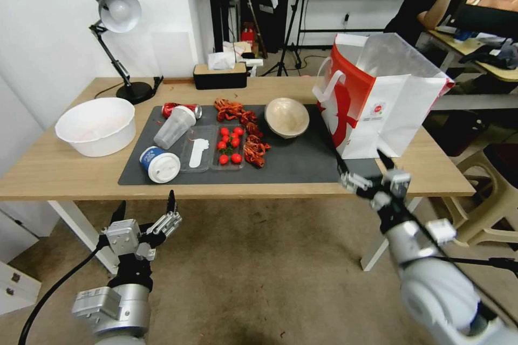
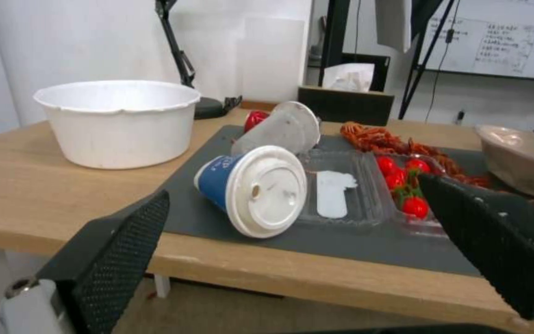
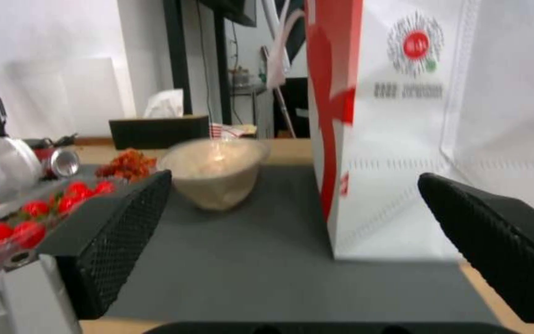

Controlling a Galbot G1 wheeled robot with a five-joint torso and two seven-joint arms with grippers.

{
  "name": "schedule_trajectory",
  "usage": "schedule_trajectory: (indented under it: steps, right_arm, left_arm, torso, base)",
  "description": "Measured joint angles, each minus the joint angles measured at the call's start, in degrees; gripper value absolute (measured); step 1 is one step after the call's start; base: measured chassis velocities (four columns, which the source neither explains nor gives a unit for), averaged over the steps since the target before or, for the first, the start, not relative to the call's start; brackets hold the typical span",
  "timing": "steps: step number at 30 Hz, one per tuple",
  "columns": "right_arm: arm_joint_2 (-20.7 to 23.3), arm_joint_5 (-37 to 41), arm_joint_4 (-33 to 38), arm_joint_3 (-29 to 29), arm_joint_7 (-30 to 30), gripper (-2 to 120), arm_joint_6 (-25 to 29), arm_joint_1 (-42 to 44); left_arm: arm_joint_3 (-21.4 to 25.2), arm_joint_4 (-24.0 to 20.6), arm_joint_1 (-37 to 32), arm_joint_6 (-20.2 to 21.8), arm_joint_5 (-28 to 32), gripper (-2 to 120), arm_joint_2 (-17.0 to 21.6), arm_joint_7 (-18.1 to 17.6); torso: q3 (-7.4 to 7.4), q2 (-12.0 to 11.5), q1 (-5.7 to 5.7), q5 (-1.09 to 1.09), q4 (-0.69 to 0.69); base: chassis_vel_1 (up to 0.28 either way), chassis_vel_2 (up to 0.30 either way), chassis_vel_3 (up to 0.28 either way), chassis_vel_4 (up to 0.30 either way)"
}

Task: Pick up the trash from the table and place it into the takeout bag.

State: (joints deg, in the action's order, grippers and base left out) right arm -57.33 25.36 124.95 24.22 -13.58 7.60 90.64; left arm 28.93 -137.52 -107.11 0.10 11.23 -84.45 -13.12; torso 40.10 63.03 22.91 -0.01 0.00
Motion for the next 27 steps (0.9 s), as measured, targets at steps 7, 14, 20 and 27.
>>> schedule_trajectory:
  steps: [7,14,20,27]
  right_arm:
    - [-2.8,-2.4,0.0,-0.8,0.4,100,0.5,4.0]
    - [-3.1,-1.5,-0.3,-2.0,0.4,100,-0.6,3.3]
    - [-3.0,8.6,0.1,-4.2,-0.8,100,-4.5,-2.8]
    - [-3.9,22.3,-1.0,-6.8,-3.2,100,-8.2,-9.8]
  left_arm:
    - [-0.3,0.2,-0.2,0.0,0.0,100,0.2,0.1]
    - [-0.3,0.4,-0.1,-0.1,0.0,100,0.8,0.1]
    - [-0.3,0.6,0.7,0.1,0.2,100,1.6,0.1]
    - [-0.3,1.0,1.1,0.3,0.3,100,2.1,0.3]
  torso:
    - [0.0,0.0,0.0,0.0,0.0]
    - [0.01,0.0,0.0,0.01,-0.01]
    - [0.01,0.0,0.02,0.01,0.01]
    - [0.01,0.0,0.02,0.01,0.01]
  base:
    - [0.0,0.0,0.0,0.0]
    - [0.0,0.0,0.0,0.0]
    - [0.0,0.0,0.0,0.0]
    - [0.0,0.0,0.0,0.0]
